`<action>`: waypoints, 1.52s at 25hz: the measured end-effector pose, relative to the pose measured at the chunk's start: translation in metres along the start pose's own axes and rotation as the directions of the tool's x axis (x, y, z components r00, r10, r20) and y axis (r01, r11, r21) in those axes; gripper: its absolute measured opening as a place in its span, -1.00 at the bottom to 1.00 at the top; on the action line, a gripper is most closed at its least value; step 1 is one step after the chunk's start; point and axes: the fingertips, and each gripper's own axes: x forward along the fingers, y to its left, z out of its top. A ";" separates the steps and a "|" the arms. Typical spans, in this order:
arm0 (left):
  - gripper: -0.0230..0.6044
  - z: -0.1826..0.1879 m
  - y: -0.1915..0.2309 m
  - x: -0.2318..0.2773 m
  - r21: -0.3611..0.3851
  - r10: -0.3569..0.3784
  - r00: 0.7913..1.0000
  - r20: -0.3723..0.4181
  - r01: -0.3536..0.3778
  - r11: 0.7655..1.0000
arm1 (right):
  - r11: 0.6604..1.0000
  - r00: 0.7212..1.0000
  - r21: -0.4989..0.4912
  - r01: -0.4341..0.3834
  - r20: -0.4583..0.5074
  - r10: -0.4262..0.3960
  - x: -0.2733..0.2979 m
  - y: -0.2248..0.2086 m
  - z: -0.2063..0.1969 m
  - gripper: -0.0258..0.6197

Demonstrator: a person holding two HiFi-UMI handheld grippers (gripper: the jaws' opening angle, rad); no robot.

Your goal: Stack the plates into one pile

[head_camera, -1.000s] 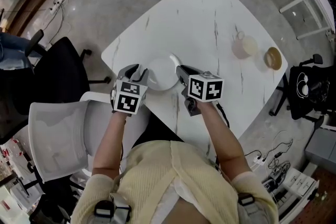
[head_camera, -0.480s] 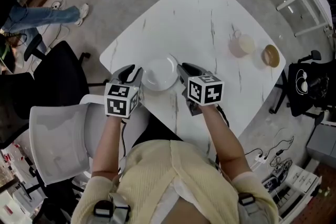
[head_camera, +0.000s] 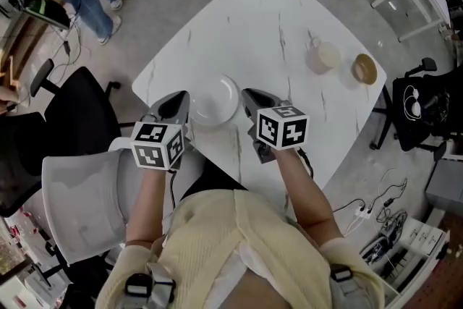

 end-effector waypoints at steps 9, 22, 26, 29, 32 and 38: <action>-0.92 0.008 -0.014 0.000 0.035 -0.045 0.999 -0.001 0.045 0.998 | 1.000 0.999 0.015 0.018 0.036 -0.018 -0.022 -0.003 0.003 -0.91; -0.92 0.014 -0.033 0.002 0.041 -0.054 0.999 0.009 0.053 0.998 | 0.999 0.997 -0.024 0.041 0.064 -0.040 -0.047 -0.002 0.004 -0.92; -0.92 0.012 -0.034 -0.002 0.047 -0.040 0.999 0.004 0.040 0.998 | 0.999 0.997 -0.028 0.033 0.076 -0.031 -0.053 0.001 0.006 -0.92; -0.92 0.013 -0.033 -0.005 0.045 -0.030 1.000 0.009 0.030 0.999 | 0.999 0.996 -0.021 0.031 0.082 -0.029 -0.056 0.000 0.005 -0.92; -0.92 0.014 -0.032 -0.008 0.041 -0.025 1.000 0.013 0.024 0.999 | 0.999 0.995 -0.015 0.046 0.084 -0.045 -0.056 -0.002 0.002 -0.92; -0.92 0.014 -0.029 -0.009 0.033 -0.016 1.000 0.020 0.015 0.999 | 0.999 0.995 -0.006 0.052 0.091 -0.052 -0.056 -0.003 0.003 -0.92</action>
